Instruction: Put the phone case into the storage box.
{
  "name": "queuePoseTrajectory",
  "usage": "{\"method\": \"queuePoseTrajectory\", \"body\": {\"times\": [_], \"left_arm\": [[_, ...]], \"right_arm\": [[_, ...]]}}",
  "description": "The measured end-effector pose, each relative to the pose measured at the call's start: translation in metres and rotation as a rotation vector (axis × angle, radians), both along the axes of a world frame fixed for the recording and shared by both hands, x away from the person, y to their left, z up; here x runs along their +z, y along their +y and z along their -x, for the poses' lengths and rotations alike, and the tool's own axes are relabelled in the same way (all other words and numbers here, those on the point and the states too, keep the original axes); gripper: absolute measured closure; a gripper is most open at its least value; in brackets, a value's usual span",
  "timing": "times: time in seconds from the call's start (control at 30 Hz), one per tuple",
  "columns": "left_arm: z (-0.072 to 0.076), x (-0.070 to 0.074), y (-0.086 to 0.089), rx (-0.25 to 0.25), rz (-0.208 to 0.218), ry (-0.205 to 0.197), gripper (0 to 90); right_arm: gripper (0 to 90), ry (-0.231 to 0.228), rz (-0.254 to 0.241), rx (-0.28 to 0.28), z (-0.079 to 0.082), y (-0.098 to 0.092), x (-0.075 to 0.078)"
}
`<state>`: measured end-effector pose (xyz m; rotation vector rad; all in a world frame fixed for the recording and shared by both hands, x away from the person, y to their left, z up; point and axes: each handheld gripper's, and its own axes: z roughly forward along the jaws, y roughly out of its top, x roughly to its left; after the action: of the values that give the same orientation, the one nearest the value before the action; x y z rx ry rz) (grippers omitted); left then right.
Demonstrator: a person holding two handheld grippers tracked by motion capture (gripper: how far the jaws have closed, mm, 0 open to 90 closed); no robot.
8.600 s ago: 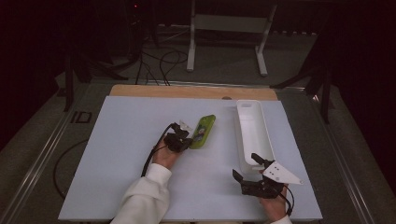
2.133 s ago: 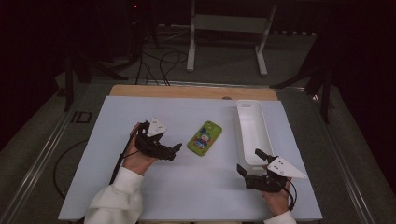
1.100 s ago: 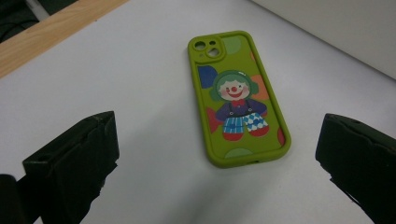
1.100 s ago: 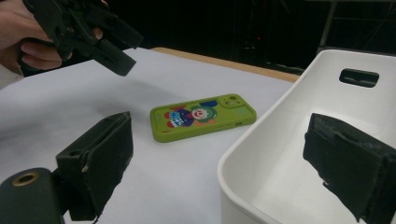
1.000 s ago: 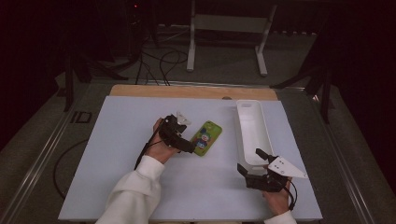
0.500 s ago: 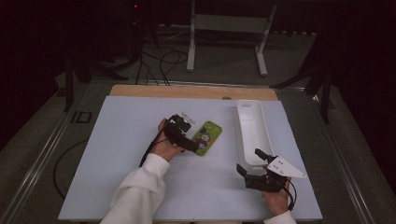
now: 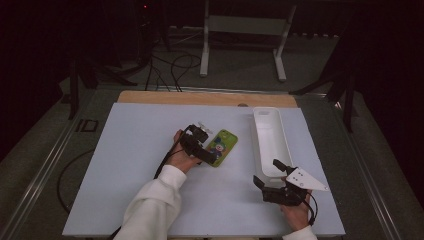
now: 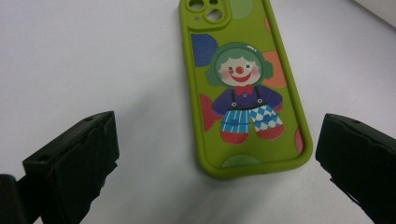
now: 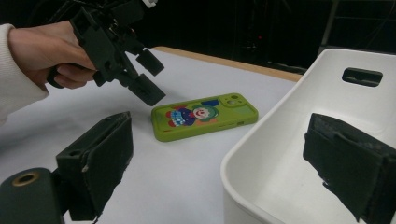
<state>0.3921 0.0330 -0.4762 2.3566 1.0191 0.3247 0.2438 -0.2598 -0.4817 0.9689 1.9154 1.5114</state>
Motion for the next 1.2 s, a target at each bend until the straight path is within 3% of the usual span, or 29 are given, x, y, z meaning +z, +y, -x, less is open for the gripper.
{"method": "queuePoseTrajectory", "body": {"times": [0.47,1.2], "left_arm": [[-0.003,-0.009,-0.014,-0.007,-0.029,0.038,0.0],[-0.005,-0.021,-0.022,-0.022,-0.028,0.071,0.2]], "right_arm": [[8.4,-0.001,-0.002,-0.001,0.0,-0.001,0.0],[8.4,0.001,0.001,-0.002,0.0,0.0,0.0]]}}
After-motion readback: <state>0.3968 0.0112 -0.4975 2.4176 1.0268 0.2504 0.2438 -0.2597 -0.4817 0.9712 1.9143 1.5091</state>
